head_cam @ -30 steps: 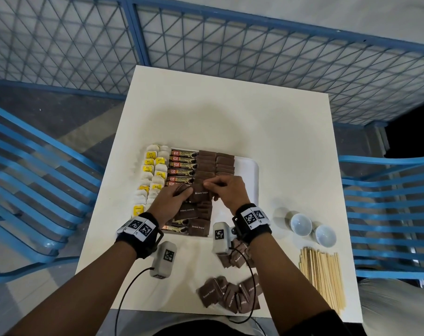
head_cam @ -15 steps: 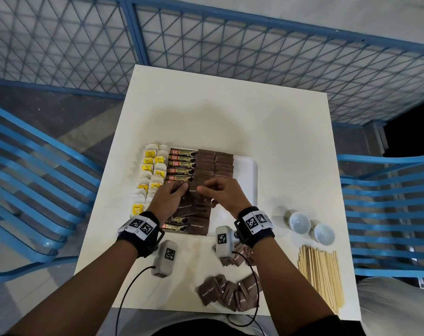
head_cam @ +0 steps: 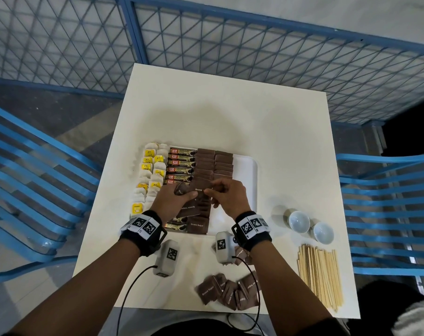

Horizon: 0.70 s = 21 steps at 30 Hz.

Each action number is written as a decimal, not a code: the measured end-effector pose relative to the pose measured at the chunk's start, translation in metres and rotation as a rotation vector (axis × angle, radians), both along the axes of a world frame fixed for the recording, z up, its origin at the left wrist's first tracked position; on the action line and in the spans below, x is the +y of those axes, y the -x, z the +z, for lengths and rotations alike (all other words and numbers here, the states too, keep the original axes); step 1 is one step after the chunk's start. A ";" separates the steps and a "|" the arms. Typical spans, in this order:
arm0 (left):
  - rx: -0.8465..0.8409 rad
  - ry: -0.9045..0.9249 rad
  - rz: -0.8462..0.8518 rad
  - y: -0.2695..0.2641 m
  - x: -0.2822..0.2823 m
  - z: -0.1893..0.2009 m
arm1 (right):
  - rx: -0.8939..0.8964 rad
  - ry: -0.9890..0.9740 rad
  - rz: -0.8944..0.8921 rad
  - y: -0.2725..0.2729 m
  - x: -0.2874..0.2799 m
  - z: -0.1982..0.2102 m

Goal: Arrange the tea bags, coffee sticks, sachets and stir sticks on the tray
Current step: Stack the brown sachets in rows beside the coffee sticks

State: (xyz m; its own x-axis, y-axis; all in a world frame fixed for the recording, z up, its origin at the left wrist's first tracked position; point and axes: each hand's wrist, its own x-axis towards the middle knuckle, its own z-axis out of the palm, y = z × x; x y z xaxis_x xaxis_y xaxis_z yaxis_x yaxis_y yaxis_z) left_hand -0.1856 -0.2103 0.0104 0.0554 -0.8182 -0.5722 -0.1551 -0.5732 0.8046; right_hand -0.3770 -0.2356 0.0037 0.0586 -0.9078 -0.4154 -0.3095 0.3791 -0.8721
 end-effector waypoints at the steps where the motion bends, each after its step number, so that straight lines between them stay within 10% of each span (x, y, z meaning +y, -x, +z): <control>1: -0.003 -0.003 0.000 0.001 -0.001 0.000 | -0.008 0.023 -0.011 -0.001 0.001 0.001; 15: 0.090 -0.084 0.041 -0.003 -0.005 0.002 | -0.020 -0.086 -0.113 0.008 0.001 -0.007; 21: 0.177 -0.132 0.050 -0.011 -0.006 0.003 | 0.325 -0.030 -0.202 0.035 -0.005 -0.024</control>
